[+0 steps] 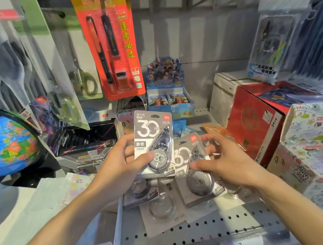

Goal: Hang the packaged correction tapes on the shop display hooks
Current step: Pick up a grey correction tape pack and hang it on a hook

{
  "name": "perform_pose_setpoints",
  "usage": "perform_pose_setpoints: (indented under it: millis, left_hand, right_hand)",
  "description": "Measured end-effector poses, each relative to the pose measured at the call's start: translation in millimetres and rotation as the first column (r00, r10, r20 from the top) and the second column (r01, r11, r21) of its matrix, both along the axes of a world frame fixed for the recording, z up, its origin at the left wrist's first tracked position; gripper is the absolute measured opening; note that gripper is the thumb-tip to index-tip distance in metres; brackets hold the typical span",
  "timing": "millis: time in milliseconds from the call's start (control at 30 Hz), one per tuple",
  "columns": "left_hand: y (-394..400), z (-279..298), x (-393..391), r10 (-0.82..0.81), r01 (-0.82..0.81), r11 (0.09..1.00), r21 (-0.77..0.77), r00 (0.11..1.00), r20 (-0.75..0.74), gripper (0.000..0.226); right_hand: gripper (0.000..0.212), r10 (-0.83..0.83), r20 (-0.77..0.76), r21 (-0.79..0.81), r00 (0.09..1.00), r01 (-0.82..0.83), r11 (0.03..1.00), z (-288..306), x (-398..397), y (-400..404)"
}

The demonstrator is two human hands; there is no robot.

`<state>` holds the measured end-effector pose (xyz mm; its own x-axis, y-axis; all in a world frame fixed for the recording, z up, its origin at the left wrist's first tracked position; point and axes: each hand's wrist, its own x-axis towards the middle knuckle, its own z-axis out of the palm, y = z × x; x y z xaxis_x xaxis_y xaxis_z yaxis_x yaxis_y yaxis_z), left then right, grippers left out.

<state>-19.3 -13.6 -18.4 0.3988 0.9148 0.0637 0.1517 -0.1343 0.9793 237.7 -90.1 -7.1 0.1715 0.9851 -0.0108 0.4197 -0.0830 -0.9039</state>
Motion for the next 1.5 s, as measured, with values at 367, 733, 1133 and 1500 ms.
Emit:
perform_pose_setpoints:
  millis: [367,733,1133,1500]
  left_hand:
    - [-6,39,33,-0.004,-0.029,0.986,0.164,0.98,0.199,0.068]
    - [-72,86,138,0.057,-0.151,0.94,0.306,0.954,0.294,0.058]
    - [-137,136,234,0.212,-0.284,0.855,0.433,0.955,0.207,0.045]
    - [-142,173,212,0.265,-0.329,0.746,0.579,0.944,0.195,0.052]
  right_hand:
    - [0.053,-0.01,-0.11,0.369,0.994,0.05,0.928,50,43,-10]
    - [0.049,0.072,-0.073,0.545,0.995,-0.02,0.838,103,160,-57]
    - [0.05,0.098,-0.102,0.595,0.99,-0.018,0.804,123,262,-96]
    - [0.041,0.128,-0.026,0.66,0.991,-0.079,0.747,137,243,-91]
